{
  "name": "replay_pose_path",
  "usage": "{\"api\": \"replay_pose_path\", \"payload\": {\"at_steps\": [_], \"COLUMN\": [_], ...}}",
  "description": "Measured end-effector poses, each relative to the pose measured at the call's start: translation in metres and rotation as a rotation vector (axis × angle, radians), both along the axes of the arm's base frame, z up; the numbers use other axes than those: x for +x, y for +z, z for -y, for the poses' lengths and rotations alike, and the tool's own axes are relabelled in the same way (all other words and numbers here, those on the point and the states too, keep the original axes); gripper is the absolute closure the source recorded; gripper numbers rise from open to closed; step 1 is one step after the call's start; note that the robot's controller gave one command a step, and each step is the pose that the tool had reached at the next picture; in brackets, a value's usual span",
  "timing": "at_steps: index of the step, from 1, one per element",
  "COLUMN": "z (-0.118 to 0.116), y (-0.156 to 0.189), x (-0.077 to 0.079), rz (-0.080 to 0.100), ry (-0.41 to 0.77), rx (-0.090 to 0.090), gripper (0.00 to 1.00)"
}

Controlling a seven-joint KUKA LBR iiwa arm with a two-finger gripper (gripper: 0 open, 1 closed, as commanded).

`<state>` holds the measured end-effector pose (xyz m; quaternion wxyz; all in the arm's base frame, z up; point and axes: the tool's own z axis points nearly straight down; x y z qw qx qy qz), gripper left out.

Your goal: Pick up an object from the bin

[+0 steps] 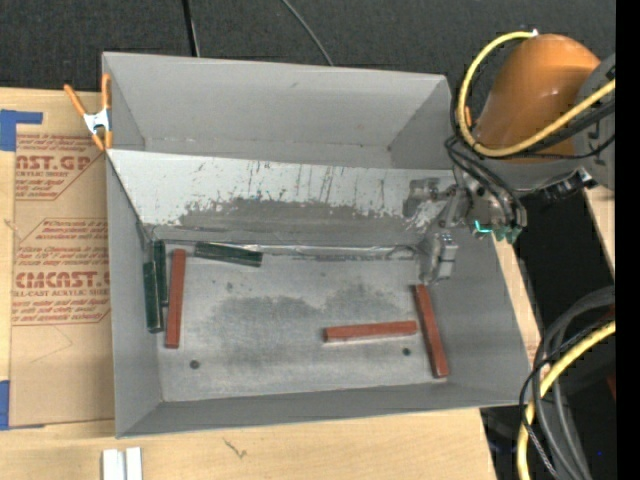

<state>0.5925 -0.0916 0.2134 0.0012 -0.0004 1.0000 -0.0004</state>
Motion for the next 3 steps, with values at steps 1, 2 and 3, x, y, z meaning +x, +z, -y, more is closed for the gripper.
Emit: {"api": "replay_pose_path", "payload": {"at_steps": [1, 2, 3], "z": [0.006, 0.027, -0.002], "y": [-0.049, -0.118, -0.142], "x": [-0.012, -0.031, -0.051], "rz": [0.007, 0.003, -0.002], "ry": [0.011, 0.063, 0.261], "rx": [-0.001, 0.0, 0.002], "gripper": [0.0, 0.0, 1.0]}}
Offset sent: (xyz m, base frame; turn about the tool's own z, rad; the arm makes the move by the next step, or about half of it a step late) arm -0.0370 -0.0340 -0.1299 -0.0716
